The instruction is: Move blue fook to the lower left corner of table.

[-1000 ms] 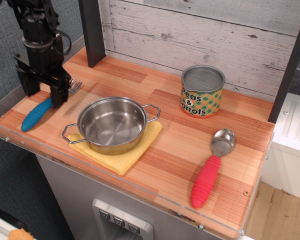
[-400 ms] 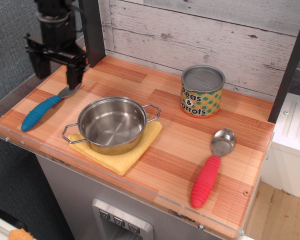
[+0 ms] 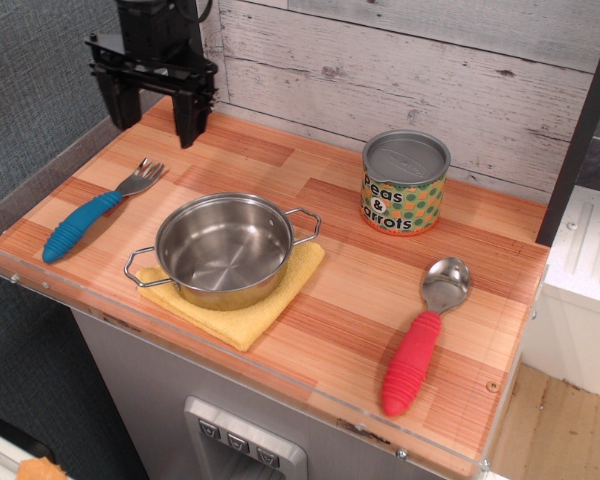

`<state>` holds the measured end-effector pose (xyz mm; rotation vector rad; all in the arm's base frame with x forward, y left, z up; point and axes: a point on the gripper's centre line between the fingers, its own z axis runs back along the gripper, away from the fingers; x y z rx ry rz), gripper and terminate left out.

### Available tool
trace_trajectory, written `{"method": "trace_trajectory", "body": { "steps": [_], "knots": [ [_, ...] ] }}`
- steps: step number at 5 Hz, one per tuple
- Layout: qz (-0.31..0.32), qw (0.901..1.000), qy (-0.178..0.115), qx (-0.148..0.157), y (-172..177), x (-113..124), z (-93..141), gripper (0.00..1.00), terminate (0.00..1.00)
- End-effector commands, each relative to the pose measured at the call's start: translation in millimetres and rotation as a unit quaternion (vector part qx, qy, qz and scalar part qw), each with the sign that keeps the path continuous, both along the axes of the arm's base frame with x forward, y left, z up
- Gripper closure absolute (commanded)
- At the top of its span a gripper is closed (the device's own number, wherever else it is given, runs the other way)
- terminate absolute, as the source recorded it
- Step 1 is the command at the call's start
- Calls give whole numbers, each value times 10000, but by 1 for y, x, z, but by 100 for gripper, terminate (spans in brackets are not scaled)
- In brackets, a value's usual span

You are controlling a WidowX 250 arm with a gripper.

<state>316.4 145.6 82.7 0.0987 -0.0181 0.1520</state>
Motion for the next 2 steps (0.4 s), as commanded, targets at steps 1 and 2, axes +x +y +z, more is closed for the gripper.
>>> {"method": "trace_trajectory", "body": {
  "steps": [1, 2],
  "knots": [
    [-339, 9987, -355, 107, -25, 21, 30, 0, 0],
    [-460, 9982, -356, 105, -34, 26, 31, 0, 100]
  ]
}}
